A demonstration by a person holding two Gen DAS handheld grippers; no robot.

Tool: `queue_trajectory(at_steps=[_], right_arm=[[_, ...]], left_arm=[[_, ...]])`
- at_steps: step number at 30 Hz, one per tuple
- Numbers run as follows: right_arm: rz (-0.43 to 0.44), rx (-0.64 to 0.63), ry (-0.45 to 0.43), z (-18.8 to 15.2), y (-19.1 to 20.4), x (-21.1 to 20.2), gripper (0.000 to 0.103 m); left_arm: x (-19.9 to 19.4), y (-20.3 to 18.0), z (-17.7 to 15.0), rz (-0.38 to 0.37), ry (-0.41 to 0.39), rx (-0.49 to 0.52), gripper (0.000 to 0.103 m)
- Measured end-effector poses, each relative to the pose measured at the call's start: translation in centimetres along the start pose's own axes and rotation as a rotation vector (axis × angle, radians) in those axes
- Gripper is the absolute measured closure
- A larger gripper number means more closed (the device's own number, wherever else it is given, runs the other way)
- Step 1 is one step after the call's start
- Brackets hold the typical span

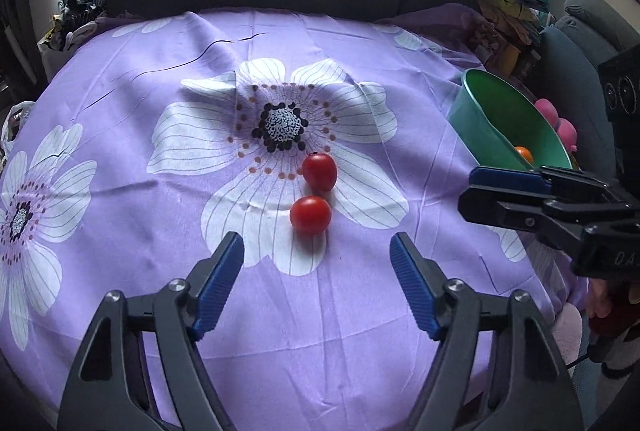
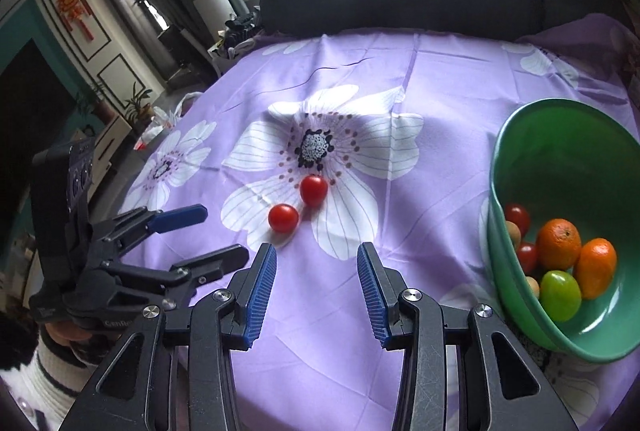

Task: Organize fruits
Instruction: 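Withdraw both tools toward the two red cherry tomatoes, then grasp a red tomato with the left tool while the right tool grasps the other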

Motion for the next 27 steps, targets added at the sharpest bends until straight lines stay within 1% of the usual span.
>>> queue_trajectory(at_steps=[2, 4, 6, 9, 10, 11, 13, 15, 16, 17, 20, 21, 22, 23, 27], right_arm=[[0.020, -0.004, 0.016, 0.6, 0.2, 1.2, 0.061], [0.024, -0.006, 0.044, 1.3, 0.3, 2.8, 0.061], [0.037, -0.009, 0.066, 2.1, 0.3, 4.4, 0.061], [0.031, -0.019, 0.104, 3.0, 0.1, 6.8, 0.061], [0.032, -0.022, 0.118, 3.1, 0.1, 7.6, 0.060], [0.035, -0.021, 0.139, 3.2, -0.1, 8.4, 0.060], [0.050, -0.026, 0.162, 3.4, -0.1, 9.7, 0.060], [0.058, -0.038, 0.182, 3.5, 0.1, 10.7, 0.060], [0.059, -0.044, 0.192, 3.5, 0.1, 11.3, 0.060], [0.061, -0.049, 0.200, 3.6, 0.1, 11.7, 0.060], [0.059, -0.075, 0.194, 3.9, 0.4, 12.0, 0.061], [0.053, -0.089, 0.190, 4.0, 0.5, 12.1, 0.062], [0.044, -0.105, 0.189, 4.0, 0.6, 12.1, 0.069], [0.037, -0.120, 0.192, 4.0, 0.7, 12.3, 0.071], [0.012, -0.156, 0.183, 3.9, 0.7, 12.4, 0.073]], left_arm=[[0.8, -0.1, 0.3, -0.011, 0.014, 0.009, 0.034], [1.7, -0.1, 0.4, -0.001, 0.035, 0.019, 0.034], [2.5, -0.1, 0.6, -0.009, 0.053, 0.018, 0.039], [3.4, 0.0, 0.8, -0.023, 0.071, 0.016, 0.041], [3.8, 0.0, 0.9, -0.020, 0.076, 0.018, 0.042], [4.1, 0.1, 1.0, -0.018, 0.081, 0.019, 0.047], [4.5, 0.1, 1.1, -0.010, 0.088, 0.023, 0.052], [4.7, 0.3, 1.2, -0.002, 0.089, 0.024, 0.054], [4.8, 0.3, 1.2, -0.001, 0.090, 0.022, 0.057], [5.0, 0.4, 1.3, 0.003, 0.091, 0.022, 0.062], [5.4, 0.5, 1.3, 0.028, 0.096, 0.032, 0.067], [5.5, 0.6, 1.2, 0.042, 0.101, 0.036, 0.069], [5.7, 0.7, 1.1, 0.051, 0.108, 0.040, 0.072], [5.7, 0.7, 1.1, 0.054, 0.102, 0.041, 0.074], [5.7, 0.9, 1.2, 0.058, 0.102, 0.033, 0.074]])
Point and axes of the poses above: each gripper's, at about its wrist camera, not at the fingertips, and x roughly the way its jaws point, y to its left, z to its top, the point moved 6 cm from there along x, roughly the way its jaws point, and after that the axes turned 1 degree about x, right-handed, at the moved point
